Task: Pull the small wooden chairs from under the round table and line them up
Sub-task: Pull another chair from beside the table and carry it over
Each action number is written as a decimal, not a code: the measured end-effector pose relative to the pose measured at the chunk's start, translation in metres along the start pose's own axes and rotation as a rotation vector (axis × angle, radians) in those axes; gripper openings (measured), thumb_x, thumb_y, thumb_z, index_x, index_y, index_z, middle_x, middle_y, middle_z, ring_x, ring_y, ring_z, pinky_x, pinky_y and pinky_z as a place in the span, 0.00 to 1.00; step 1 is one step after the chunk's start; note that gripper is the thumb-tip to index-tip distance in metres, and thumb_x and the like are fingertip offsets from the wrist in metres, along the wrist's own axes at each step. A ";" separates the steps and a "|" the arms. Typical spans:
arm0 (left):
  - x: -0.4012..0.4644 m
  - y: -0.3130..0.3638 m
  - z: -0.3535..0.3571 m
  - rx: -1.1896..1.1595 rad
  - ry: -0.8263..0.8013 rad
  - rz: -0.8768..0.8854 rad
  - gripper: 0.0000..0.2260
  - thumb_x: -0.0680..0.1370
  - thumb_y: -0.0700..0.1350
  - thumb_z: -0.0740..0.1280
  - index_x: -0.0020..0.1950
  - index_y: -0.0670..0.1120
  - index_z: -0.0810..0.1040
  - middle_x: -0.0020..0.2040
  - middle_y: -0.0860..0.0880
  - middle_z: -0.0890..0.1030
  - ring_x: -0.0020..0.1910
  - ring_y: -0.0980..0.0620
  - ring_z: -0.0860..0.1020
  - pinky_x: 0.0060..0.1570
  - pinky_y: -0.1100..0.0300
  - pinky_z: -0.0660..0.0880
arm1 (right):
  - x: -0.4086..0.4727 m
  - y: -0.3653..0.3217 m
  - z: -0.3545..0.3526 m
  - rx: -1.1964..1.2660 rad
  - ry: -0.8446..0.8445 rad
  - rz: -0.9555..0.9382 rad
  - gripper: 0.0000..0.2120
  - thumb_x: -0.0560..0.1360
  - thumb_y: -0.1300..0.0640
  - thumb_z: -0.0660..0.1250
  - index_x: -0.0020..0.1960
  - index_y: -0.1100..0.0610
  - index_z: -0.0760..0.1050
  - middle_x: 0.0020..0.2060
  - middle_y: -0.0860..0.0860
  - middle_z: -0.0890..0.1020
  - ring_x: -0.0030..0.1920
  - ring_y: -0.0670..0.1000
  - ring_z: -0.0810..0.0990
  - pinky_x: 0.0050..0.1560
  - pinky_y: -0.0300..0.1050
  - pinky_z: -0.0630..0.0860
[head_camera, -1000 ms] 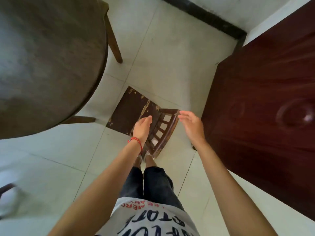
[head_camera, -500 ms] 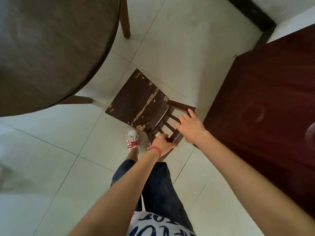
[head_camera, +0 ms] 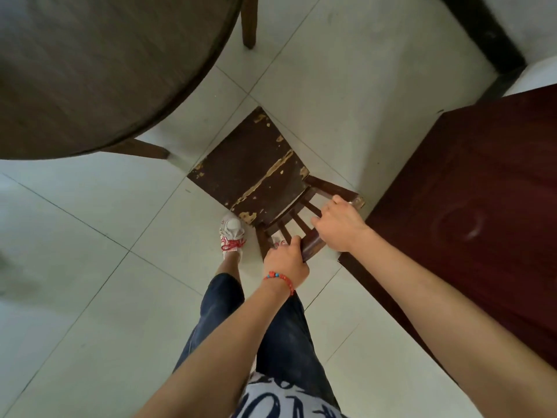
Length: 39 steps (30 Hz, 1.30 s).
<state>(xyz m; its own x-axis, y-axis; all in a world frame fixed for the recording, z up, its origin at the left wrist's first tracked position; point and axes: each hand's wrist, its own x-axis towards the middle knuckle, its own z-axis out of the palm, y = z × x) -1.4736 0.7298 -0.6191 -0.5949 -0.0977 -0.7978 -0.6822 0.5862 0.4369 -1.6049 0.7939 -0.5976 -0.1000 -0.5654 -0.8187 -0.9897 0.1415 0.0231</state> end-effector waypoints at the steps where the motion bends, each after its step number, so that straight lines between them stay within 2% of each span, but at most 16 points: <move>1: -0.002 -0.002 -0.004 0.018 0.017 0.004 0.16 0.71 0.43 0.61 0.58 0.48 0.67 0.46 0.43 0.79 0.44 0.44 0.77 0.45 0.54 0.73 | 0.000 -0.001 -0.005 0.012 0.017 0.004 0.13 0.74 0.57 0.58 0.57 0.59 0.72 0.52 0.59 0.80 0.55 0.59 0.75 0.59 0.54 0.64; 6: -0.020 -0.004 -0.022 0.096 0.098 0.026 0.14 0.71 0.45 0.62 0.57 0.48 0.68 0.45 0.45 0.79 0.40 0.47 0.76 0.37 0.58 0.69 | -0.013 -0.003 -0.028 0.084 0.065 0.011 0.11 0.73 0.57 0.60 0.53 0.58 0.74 0.50 0.58 0.81 0.54 0.59 0.76 0.60 0.54 0.64; 11: -0.055 0.008 -0.031 0.097 0.123 0.042 0.14 0.71 0.45 0.62 0.56 0.49 0.69 0.45 0.46 0.79 0.40 0.47 0.77 0.35 0.59 0.68 | -0.047 -0.008 -0.045 0.083 0.097 -0.001 0.10 0.73 0.57 0.61 0.52 0.59 0.74 0.50 0.58 0.81 0.54 0.59 0.76 0.60 0.54 0.64; 15: -0.081 0.006 -0.039 0.082 0.147 0.022 0.14 0.70 0.46 0.62 0.55 0.50 0.70 0.46 0.46 0.80 0.43 0.46 0.79 0.39 0.57 0.73 | -0.067 -0.019 -0.064 0.076 0.126 -0.018 0.11 0.73 0.57 0.60 0.53 0.59 0.74 0.51 0.59 0.81 0.55 0.60 0.76 0.61 0.54 0.63; 19: -0.109 -0.001 -0.050 0.040 0.199 -0.012 0.15 0.71 0.46 0.61 0.58 0.51 0.70 0.50 0.46 0.80 0.46 0.46 0.79 0.45 0.54 0.75 | -0.082 -0.036 -0.094 0.010 0.152 -0.069 0.12 0.73 0.57 0.59 0.54 0.58 0.74 0.52 0.58 0.81 0.56 0.60 0.76 0.61 0.54 0.63; 24: -0.145 -0.020 -0.056 -0.039 0.309 -0.077 0.13 0.70 0.46 0.61 0.54 0.51 0.71 0.50 0.46 0.80 0.47 0.45 0.79 0.42 0.56 0.72 | -0.087 -0.065 -0.130 -0.079 0.179 -0.157 0.12 0.73 0.57 0.59 0.54 0.58 0.74 0.52 0.58 0.81 0.55 0.60 0.77 0.60 0.54 0.63; 29: -0.193 -0.054 -0.060 -0.152 0.420 -0.187 0.13 0.67 0.46 0.58 0.50 0.53 0.71 0.48 0.46 0.80 0.46 0.44 0.79 0.39 0.57 0.69 | -0.083 -0.111 -0.173 -0.204 0.222 -0.303 0.12 0.72 0.57 0.60 0.52 0.59 0.75 0.52 0.59 0.81 0.55 0.60 0.78 0.60 0.54 0.63; 35: -0.247 -0.110 -0.050 -0.310 0.508 -0.298 0.10 0.68 0.47 0.59 0.48 0.52 0.71 0.48 0.46 0.80 0.46 0.45 0.78 0.41 0.56 0.72 | -0.072 -0.192 -0.216 -0.387 0.226 -0.441 0.12 0.72 0.57 0.59 0.52 0.57 0.75 0.51 0.57 0.81 0.54 0.59 0.78 0.60 0.55 0.64; 39: -0.284 -0.157 -0.040 -0.368 0.562 -0.358 0.12 0.67 0.46 0.58 0.50 0.52 0.72 0.48 0.46 0.81 0.47 0.44 0.78 0.43 0.55 0.73 | -0.067 -0.258 -0.238 -0.454 0.212 -0.506 0.11 0.72 0.57 0.59 0.51 0.57 0.75 0.50 0.57 0.81 0.52 0.58 0.78 0.61 0.55 0.65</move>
<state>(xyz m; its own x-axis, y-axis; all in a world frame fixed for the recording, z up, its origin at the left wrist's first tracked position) -1.2148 0.6338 -0.4449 -0.3705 -0.6842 -0.6281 -0.9134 0.1456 0.3802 -1.3677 0.6016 -0.4121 0.4109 -0.6246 -0.6642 -0.8604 -0.5065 -0.0559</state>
